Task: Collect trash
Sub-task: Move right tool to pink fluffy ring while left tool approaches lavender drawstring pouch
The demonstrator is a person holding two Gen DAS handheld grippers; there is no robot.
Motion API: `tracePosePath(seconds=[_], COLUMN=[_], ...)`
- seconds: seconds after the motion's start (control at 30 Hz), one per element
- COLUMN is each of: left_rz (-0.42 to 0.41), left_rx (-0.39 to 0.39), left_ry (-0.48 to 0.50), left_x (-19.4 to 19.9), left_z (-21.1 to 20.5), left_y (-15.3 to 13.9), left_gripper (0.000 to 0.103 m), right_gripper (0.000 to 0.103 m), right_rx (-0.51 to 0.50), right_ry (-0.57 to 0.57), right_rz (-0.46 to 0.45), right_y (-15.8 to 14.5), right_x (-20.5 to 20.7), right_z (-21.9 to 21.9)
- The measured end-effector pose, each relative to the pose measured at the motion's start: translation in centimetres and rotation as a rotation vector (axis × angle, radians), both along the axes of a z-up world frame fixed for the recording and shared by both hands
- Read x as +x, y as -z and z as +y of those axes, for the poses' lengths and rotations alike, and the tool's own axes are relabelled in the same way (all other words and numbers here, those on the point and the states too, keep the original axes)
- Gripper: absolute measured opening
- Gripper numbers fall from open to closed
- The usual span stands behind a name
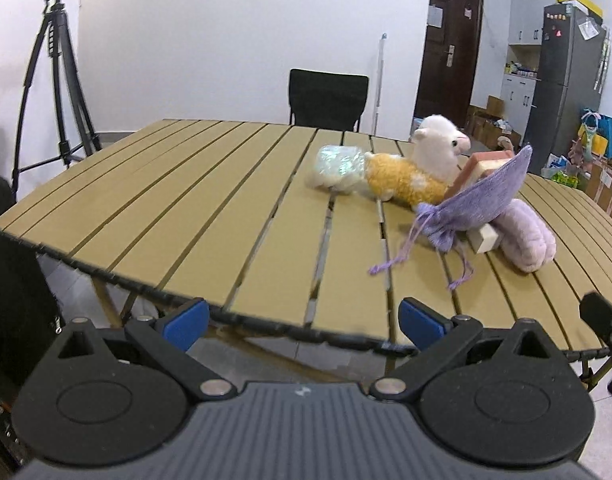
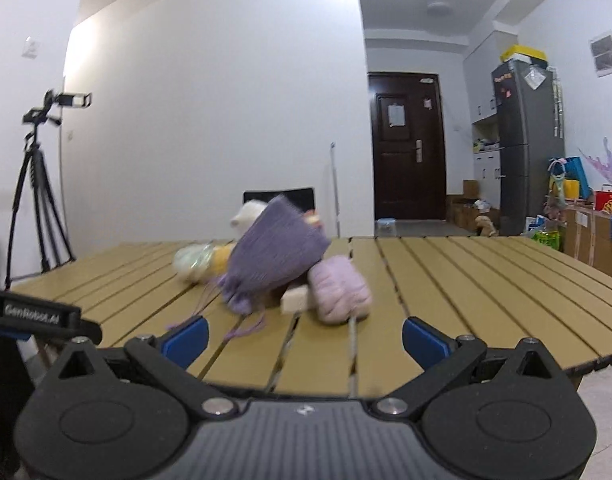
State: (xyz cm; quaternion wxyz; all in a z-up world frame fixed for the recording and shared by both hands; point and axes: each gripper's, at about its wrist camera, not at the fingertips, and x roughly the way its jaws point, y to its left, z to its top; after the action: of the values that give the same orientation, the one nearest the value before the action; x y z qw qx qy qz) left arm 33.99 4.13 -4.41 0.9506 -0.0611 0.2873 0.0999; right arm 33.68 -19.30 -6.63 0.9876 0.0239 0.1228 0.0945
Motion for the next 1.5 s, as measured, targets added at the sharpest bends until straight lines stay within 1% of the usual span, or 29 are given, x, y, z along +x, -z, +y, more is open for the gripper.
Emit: tracePosePath(seconds=[0.13,0.23,0.37,0.47,0.57,0.7,0.83,0.93,1.03,1.13,1.2,1.27,1.3,1.33,1.37,1.4,1.43,1.47,1.5], left_rz=[0.001,-0.005,-0.005,-0.002,-0.005,0.006,0.01,0.007,0.007,0.015,0.014,0.012,0.011,0.009,0.005,0.0,-0.002,-0.002,-0.003], left_rx=[0.011,0.029,0.023,0.028,0.039,0.038,0.044,0.055,0.048,0.039,0.038,0.034,0.035,0.037,0.039,0.041,0.042,0.043,0.043], left_ry=[0.019,0.027,0.035,0.04,0.045,0.053,0.062,0.076,0.084,0.1,0.108,0.118,0.121,0.119,0.112,0.106,0.107,0.112,0.115], left_x=[1.7,2.7,4.0,5.2,6.0,7.2,7.9,8.5,8.8,9.3,9.5,9.6,9.7,9.8,9.8,9.9,9.9,10.0,10.0], left_z=[-0.8,-1.4,-1.8,-2.3,-2.6,-2.9,-3.3,-3.7,-3.9,-4.2,-4.4,-4.7,-4.8,-4.9,-4.9,-5.0,-5.0,-5.1,-5.2], left_y=[-0.2,-0.4,-0.4,-0.4,-0.4,-0.2,-0.2,-0.4,-0.3,-0.2,-0.1,-0.1,-0.1,0.0,0.0,0.0,0.1,0.1,0.1], left_gripper=[0.103,0.103,0.103,0.103,0.103,0.103,0.103,0.103,0.103,0.103,0.103,0.103,0.103,0.103,0.103,0.103,0.103,0.103,0.103], right_gripper=[0.103,0.103,0.103,0.103,0.103,0.103,0.103,0.101,0.099,0.092,0.089,0.083,0.082,0.079,0.074,0.071,0.064,0.053,0.049], right_rx=[0.029,0.021,0.016,0.008,-0.012,-0.023,-0.056,-0.051,-0.076,-0.081,-0.073,-0.065,-0.059,-0.055,-0.055,-0.054,-0.05,-0.043,-0.035], right_ry=[0.021,0.0,-0.012,0.002,0.033,0.046,0.071,0.058,0.05,0.055,0.06,0.059,0.061,0.066,0.071,0.07,0.064,0.05,0.04], right_rz=[0.005,-0.002,0.004,0.034,0.033,0.075,0.108,0.137,0.17,0.192,0.201,0.21,0.213,0.217,0.221,0.224,0.225,0.228,0.229], right_y=[0.3,0.6,0.6,0.7,0.9,1.1,1.4,1.6,1.9,2.1,2.2,2.3,2.3,2.3,2.3,2.4,2.4,2.4,2.4], right_x=[2.3,3.8,5.7,7.6,9.1,11.0,12.7,13.8,14.9,15.5,15.7,15.9,15.9,16.0,16.1,16.2,16.2,16.1,16.0], right_z=[-0.4,-0.1,-0.1,-0.2,-0.3,-0.4,0.2,0.5,1.0,1.3,1.3,1.2,1.1,1.1,1.1,1.0,0.9,0.9,0.7])
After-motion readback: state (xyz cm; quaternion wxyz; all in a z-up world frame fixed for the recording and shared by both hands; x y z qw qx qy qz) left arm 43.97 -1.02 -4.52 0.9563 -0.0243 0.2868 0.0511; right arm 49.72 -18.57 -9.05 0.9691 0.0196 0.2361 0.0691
